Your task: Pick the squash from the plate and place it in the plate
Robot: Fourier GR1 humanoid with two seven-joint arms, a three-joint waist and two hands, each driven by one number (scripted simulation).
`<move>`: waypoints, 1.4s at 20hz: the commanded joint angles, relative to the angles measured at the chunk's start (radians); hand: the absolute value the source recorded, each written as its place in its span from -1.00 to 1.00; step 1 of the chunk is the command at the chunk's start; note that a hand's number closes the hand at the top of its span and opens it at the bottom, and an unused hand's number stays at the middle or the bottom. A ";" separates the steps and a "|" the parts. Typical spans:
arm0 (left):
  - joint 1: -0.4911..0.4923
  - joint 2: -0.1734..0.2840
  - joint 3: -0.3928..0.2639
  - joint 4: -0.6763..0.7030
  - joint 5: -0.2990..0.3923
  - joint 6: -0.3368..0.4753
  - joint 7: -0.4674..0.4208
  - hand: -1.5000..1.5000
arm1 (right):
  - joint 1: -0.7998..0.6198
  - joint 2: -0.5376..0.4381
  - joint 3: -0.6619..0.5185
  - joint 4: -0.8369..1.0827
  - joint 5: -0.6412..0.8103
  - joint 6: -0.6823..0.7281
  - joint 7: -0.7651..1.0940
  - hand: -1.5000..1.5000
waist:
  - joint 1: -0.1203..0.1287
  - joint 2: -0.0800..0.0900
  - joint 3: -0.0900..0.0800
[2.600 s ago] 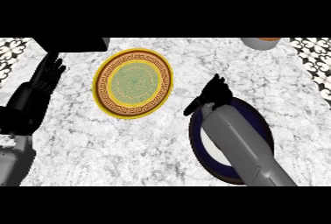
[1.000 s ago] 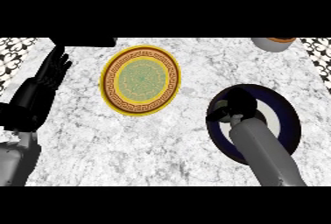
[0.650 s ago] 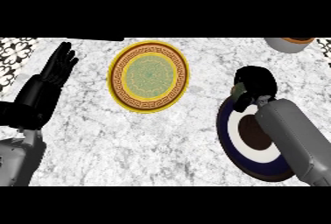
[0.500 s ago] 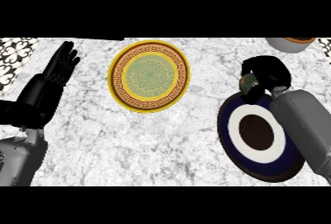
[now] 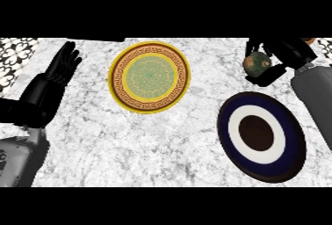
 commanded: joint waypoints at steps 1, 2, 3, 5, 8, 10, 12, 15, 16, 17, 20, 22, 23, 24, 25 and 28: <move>-0.004 0.015 0.015 -0.006 0.013 -0.013 0.025 0.00 | -0.079 0.027 -0.085 0.061 -0.124 0.083 -0.200 1.00 | -0.012 -0.012 -0.002; -0.007 -0.003 0.003 0.006 -0.005 0.003 0.014 0.00 | -0.112 0.037 -0.096 0.076 -0.148 0.128 -0.227 1.00 | -0.014 -0.011 -0.002; 0.013 -0.003 0.002 0.018 -0.011 -0.002 -0.005 0.00 | -0.124 0.022 -0.118 0.117 -0.163 0.144 -0.271 1.00 | -0.014 -0.009 -0.003; 0.019 -0.011 -0.003 0.024 -0.032 0.010 -0.016 0.00 | -0.189 0.080 -0.117 0.173 -0.159 0.163 -0.268 1.00 | -0.014 -0.012 -0.004; -0.023 -0.020 0.007 0.022 -0.038 0.027 0.021 0.00 | -0.256 0.113 -0.107 0.235 -0.137 0.197 -0.309 1.00 | -0.036 -0.019 -0.004; 0.061 -0.011 0.016 0.023 -0.034 -0.011 -0.053 0.00 | -0.259 0.172 -0.105 0.284 -0.124 0.162 -0.321 1.00 | -0.032 -0.019 -0.005; 0.042 -0.027 -0.001 0.001 -0.044 0.010 0.004 0.00 | -0.324 0.234 -0.100 0.306 -0.108 0.144 -0.275 1.00 | -0.032 -0.021 -0.005; 0.004 -0.019 0.036 0.034 -0.026 -0.004 0.000 0.00 | -0.394 0.307 -0.114 0.337 -0.115 0.158 -0.217 1.00 | -0.041 -0.022 -0.005; -0.004 -0.006 0.049 0.028 -0.021 -0.014 0.005 0.00 | -0.401 0.326 -0.110 0.360 -0.105 0.152 -0.205 1.00 | -0.041 -0.022 -0.005; -0.004 -0.013 0.052 0.086 -0.034 -0.020 -0.045 0.00 | -0.377 0.379 -0.110 0.342 -0.113 0.127 -0.207 1.00 | -0.051 -0.023 -0.006; 0.019 -0.001 0.052 -0.041 -0.028 -0.004 0.051 0.00 | -0.404 0.402 -0.129 0.403 -0.111 0.124 -0.200 1.00 | -0.040 -0.025 -0.005; 0.006 0.007 0.066 0.013 -0.012 -0.038 0.029 0.00 | -0.454 0.476 -0.122 0.429 -0.098 0.096 -0.134 1.00 | -0.038 -0.022 -0.006; 0.016 -0.007 0.072 0.062 -0.015 -0.041 -0.017 0.00 | -0.486 0.485 -0.128 0.436 -0.105 0.134 -0.093 1.00 | -0.045 -0.022 -0.006; 0.014 -0.025 0.034 -0.002 -0.025 -0.033 0.020 0.00 | -0.486 0.477 -0.136 0.475 -0.098 0.102 -0.137 1.00 | -0.028 -0.017 -0.006; 0.039 0.010 0.084 0.052 -0.017 -0.063 -0.052 0.00 | -0.456 0.529 -0.124 0.464 -0.089 0.050 -0.119 1.00 | -0.036 -0.019 -0.006; -0.006 -0.025 0.035 -0.017 -0.037 -0.029 0.029 0.00 | -0.479 0.531 -0.083 0.503 -0.092 0.000 -0.073 1.00 | -0.004 -0.013 -0.006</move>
